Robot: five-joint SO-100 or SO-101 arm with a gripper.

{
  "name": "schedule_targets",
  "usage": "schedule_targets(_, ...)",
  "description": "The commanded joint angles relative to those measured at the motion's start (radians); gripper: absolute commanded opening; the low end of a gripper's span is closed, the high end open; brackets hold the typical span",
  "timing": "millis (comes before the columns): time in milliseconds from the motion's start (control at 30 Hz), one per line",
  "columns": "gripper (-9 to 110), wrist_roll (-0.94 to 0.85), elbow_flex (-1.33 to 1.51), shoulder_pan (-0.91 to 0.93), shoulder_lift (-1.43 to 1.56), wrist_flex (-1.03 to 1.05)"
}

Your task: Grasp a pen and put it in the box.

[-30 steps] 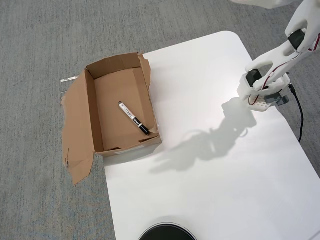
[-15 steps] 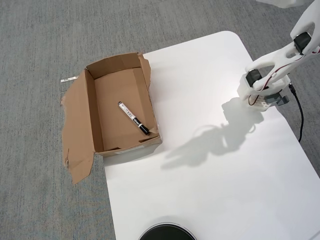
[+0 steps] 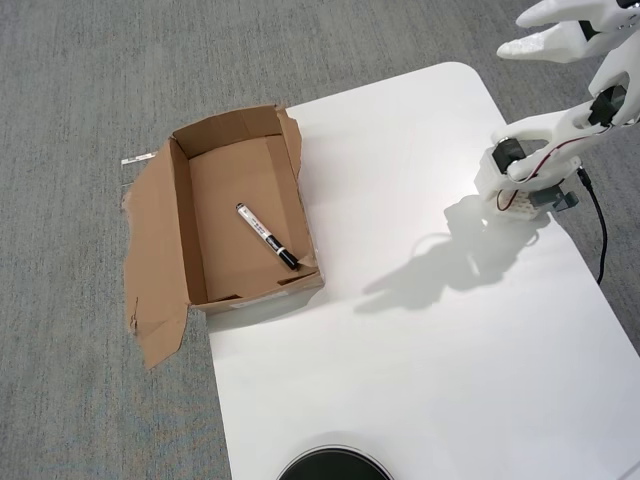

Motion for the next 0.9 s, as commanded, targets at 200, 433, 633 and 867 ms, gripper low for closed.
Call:
schedule_targets(200, 16, 0.208, 0.430, 0.002, 0.235, 0.000)
schedule_targets(433, 16, 0.209, 0.682, 0.002, 0.360, -0.009)
schedule_targets(633, 14, 0.209, 0.887, 0.002, 0.472, -0.015)
schedule_targets(867, 0, 0.209, 1.055, 0.001, 0.529, -0.017)
